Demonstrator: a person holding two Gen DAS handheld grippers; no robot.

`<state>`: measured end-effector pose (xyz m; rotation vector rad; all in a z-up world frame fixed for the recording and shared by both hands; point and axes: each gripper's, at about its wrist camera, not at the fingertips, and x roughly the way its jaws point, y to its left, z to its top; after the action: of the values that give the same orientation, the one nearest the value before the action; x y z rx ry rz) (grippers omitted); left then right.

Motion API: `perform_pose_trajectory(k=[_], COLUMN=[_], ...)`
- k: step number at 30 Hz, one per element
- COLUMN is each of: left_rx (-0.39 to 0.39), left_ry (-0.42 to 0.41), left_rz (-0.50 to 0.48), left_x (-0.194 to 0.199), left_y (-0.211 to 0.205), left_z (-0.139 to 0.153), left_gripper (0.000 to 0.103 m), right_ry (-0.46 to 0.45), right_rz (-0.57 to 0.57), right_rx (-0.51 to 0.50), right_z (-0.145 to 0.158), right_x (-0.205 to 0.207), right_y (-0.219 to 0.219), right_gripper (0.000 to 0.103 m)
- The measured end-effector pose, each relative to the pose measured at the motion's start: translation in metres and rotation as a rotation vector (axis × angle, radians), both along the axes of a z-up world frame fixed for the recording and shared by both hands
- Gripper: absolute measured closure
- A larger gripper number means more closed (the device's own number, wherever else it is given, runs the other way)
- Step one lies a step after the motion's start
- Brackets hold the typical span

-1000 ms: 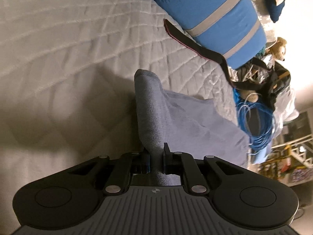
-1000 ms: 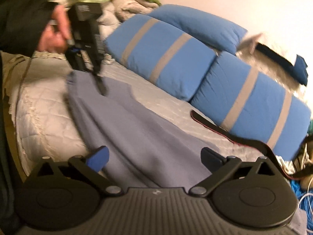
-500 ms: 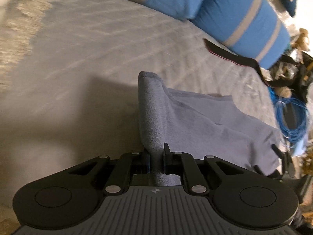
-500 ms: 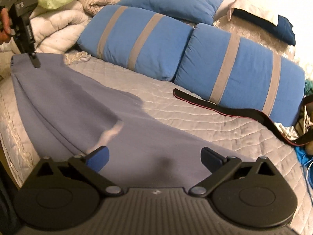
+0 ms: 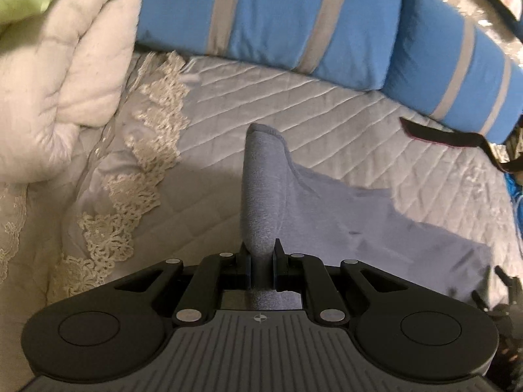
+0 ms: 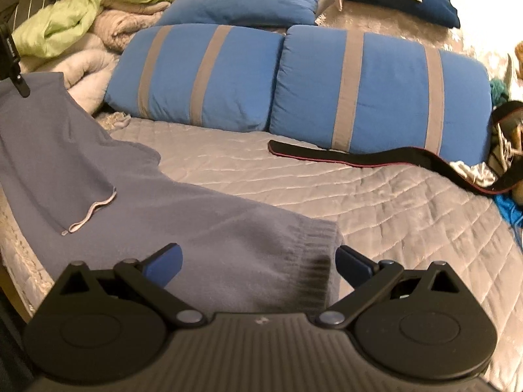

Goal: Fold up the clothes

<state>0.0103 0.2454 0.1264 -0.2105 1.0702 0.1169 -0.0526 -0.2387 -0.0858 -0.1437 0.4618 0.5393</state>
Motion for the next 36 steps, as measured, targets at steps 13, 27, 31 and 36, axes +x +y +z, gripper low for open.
perform_pose_trajectory(k=[13, 27, 31, 36], left_rx=[-0.146, -0.034, 0.051, 0.070], left_ry=[-0.064, -0.044, 0.023, 0.036], left_rz=[-0.103, -0.117, -0.068, 0.063], left_x=[-0.009, 0.000, 0.005, 0.003], left_y=[-0.100, -0.095, -0.054, -0.010], left_z=[0.040, 0.032, 0.012, -0.011], left_gripper=[0.093, 0.092, 0.087, 0.069], right_ry=[0.022, -0.004, -0.011, 0.044], right_rz=[-0.032, -0.001, 0.018, -0.011], right_rx=[0.100, 0.103, 0.105, 0.095], right_z=[-0.010, -0.013, -0.013, -0.012], right_x=[0.000, -0.008, -0.009, -0.001], right_y=[-0.031, -0.034, -0.033, -0.036], right_gripper=[0.000, 0.000, 0.000, 0.000])
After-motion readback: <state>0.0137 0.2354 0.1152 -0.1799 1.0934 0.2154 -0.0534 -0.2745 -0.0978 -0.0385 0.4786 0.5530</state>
